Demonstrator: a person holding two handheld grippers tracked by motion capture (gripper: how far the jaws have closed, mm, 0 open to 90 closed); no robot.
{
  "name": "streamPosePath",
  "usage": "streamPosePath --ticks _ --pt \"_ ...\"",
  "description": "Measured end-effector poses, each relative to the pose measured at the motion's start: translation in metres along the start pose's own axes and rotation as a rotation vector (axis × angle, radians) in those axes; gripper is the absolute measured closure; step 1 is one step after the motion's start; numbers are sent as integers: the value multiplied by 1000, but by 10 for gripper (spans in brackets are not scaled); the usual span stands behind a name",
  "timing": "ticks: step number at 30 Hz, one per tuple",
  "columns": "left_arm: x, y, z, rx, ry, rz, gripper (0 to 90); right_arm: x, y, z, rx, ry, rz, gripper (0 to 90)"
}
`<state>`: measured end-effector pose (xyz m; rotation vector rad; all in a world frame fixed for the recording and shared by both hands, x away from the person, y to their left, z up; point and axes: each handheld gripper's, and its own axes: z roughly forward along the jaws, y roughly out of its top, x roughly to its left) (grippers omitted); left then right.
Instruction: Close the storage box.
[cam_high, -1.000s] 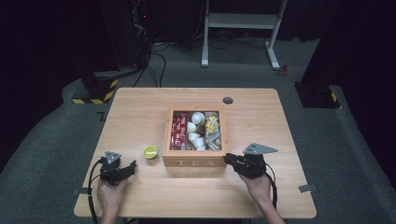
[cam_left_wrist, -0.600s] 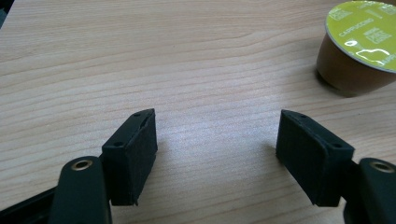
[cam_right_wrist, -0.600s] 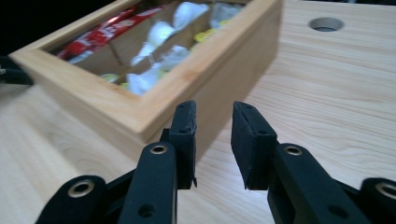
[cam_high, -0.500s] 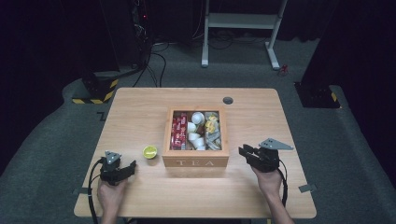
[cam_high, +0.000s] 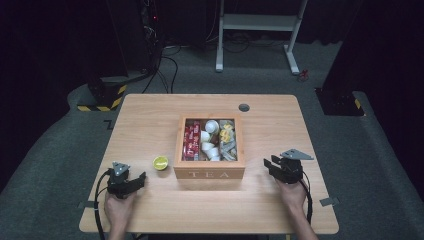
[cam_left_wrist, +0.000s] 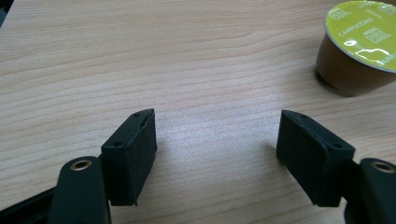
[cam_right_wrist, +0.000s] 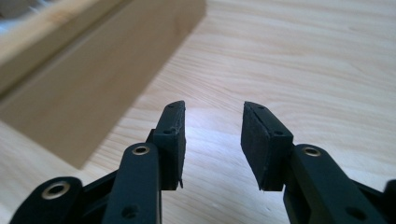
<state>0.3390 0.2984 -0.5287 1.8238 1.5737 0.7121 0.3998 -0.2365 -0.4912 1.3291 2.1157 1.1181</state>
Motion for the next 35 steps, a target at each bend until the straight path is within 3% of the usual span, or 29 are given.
streamPosePath --ticks 11,16,26,35 --pt "0 0 0 0 0 0 291 -13 -15 13 72 -82 10 568" --pt "0 0 0 0 0 0 291 -13 -21 20 106 -120 -17 542" --pt "0 0 0 1 -3 2 283 -14 -22 21 100 -130 -8 440" --pt "0 0 0 1 -3 1 280 -14 -22 22 99 -132 -6 430"
